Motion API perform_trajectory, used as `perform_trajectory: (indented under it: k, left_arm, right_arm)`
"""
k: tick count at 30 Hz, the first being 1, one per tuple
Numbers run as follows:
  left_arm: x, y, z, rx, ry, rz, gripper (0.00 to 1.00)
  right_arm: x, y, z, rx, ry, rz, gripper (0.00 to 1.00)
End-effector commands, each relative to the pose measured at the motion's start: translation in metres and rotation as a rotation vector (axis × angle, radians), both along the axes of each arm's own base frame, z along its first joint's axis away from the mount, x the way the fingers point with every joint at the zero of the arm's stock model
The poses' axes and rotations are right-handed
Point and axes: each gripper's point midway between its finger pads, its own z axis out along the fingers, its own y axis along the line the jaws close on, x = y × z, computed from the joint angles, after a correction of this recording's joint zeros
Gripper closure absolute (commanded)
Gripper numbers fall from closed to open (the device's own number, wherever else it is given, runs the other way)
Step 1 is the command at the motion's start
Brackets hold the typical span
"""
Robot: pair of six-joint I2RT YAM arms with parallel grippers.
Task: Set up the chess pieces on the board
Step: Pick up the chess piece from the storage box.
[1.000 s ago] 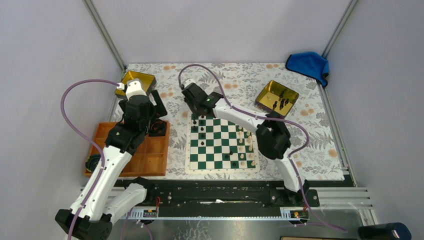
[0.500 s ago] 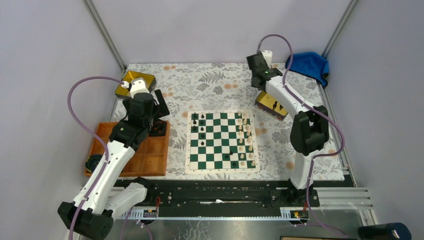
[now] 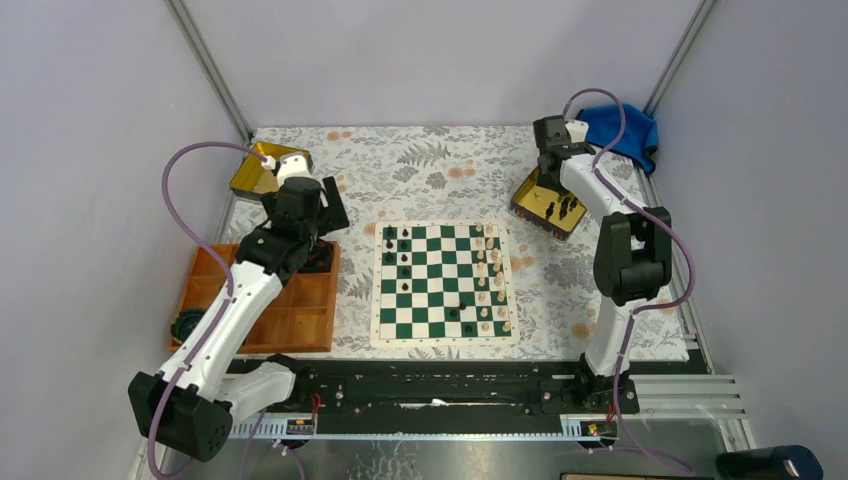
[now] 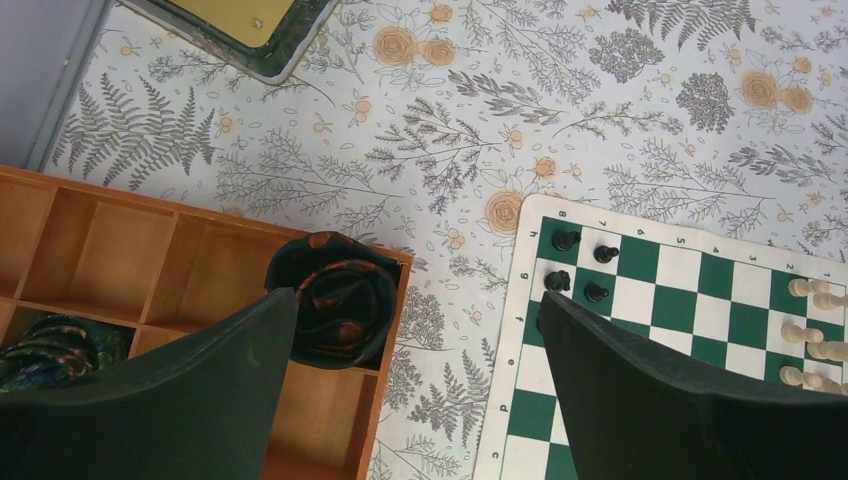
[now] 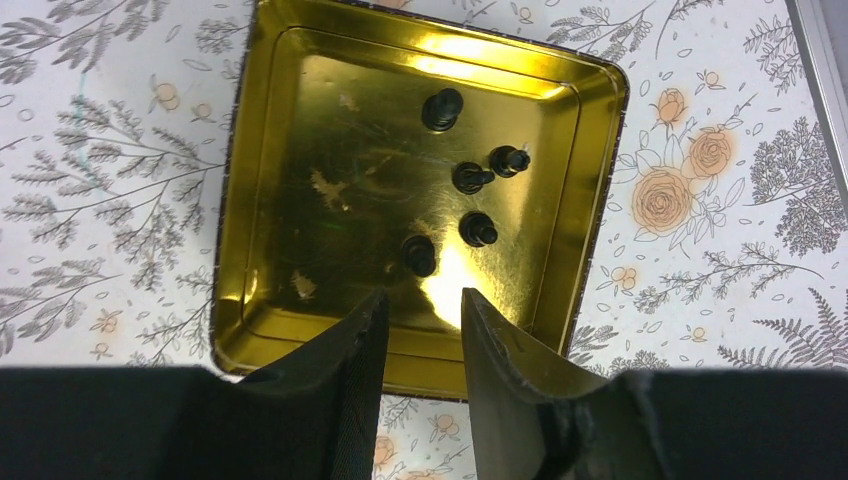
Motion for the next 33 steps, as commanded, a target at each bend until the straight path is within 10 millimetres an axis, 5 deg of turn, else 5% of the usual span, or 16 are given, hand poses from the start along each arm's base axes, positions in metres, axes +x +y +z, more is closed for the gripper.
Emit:
perform_trajectory:
  k: [1, 33]
  left_arm:
    - [0.019, -0.01, 0.025, -0.039, -0.091, -0.017, 0.01]
    - [0.034, -0.013, 0.012, 0.004, -0.057, -0.033, 0.01]
  right_arm:
    - [0.0, -0.013, -0.015, 0.014, 0.025, -0.048, 0.61]
    - [0.009, -0.011, -0.063, 0.064, 0.13, -0.042, 0.67]
